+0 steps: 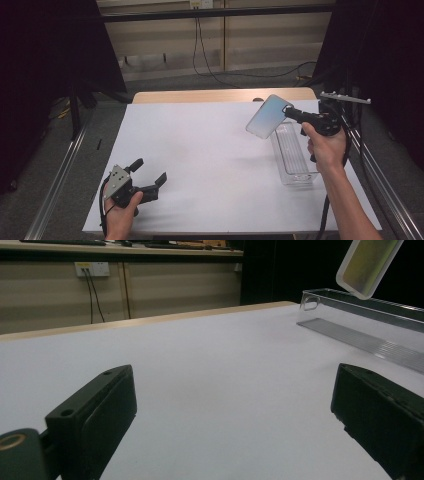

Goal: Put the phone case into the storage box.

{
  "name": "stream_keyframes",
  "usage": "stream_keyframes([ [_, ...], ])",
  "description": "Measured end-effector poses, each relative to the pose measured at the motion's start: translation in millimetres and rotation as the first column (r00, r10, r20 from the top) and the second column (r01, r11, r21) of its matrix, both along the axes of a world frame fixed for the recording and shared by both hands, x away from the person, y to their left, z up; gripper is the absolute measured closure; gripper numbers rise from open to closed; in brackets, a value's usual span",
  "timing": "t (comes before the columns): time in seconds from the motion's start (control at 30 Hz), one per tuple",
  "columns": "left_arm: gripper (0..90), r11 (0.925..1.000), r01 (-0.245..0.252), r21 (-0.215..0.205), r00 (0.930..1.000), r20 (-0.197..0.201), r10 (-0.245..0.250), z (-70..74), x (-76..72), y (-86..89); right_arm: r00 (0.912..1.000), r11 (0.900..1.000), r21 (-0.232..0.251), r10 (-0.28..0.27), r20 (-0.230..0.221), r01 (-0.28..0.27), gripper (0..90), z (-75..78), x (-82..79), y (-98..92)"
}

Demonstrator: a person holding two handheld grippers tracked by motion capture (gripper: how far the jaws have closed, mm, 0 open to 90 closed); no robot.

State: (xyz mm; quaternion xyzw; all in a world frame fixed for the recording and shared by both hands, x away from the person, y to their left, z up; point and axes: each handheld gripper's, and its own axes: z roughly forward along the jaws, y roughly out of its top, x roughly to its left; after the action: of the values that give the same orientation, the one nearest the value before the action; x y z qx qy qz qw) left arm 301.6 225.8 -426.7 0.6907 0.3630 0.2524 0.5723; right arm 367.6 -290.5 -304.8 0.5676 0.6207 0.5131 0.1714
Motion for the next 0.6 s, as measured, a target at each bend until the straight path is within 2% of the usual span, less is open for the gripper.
stream_keyframes([
  [0.1,4.5,0.9999,0.002,0.012,1.0,0.0,-0.002,-0.9,0.4,-0.9,0.9999,1.0,-0.018,-0.011,-0.001,0.011,84.3,4.4,2.0,-5.1],
  [0.17,4.4,1.0,0.002,0.001,1.0,-0.005,-0.002,-1.3,0.4,-2.1,0.9999,0.999,-0.032,-0.015,0.005,0.015,84.3,7.9,3.7,-8.0],
  [0.33,4.1,0.9998,0.016,0.008,0.9998,-0.009,-0.016,-1.7,0.0,-4.0,0.9998,0.997,-0.071,-0.02,0.01,0.021,84.3,15.9,7.6,-12.3],
  [0.5,4.1,0.9998,0.015,0.015,0.9998,-0.009,-0.015,-2.1,0.7,-3.7,0.9995,0.996,-0.089,-0.026,0.02,0.027,84.3,20.2,10.4,-17.0],
  [0.6,4.1,0.9999,0.011,-0.001,0.9999,-0.011,-0.011,-2.0,0.4,-3.9,0.9991,0.995,-0.092,-0.038,0.017,0.039,84.3,21.5,11.9,-21.7],
])
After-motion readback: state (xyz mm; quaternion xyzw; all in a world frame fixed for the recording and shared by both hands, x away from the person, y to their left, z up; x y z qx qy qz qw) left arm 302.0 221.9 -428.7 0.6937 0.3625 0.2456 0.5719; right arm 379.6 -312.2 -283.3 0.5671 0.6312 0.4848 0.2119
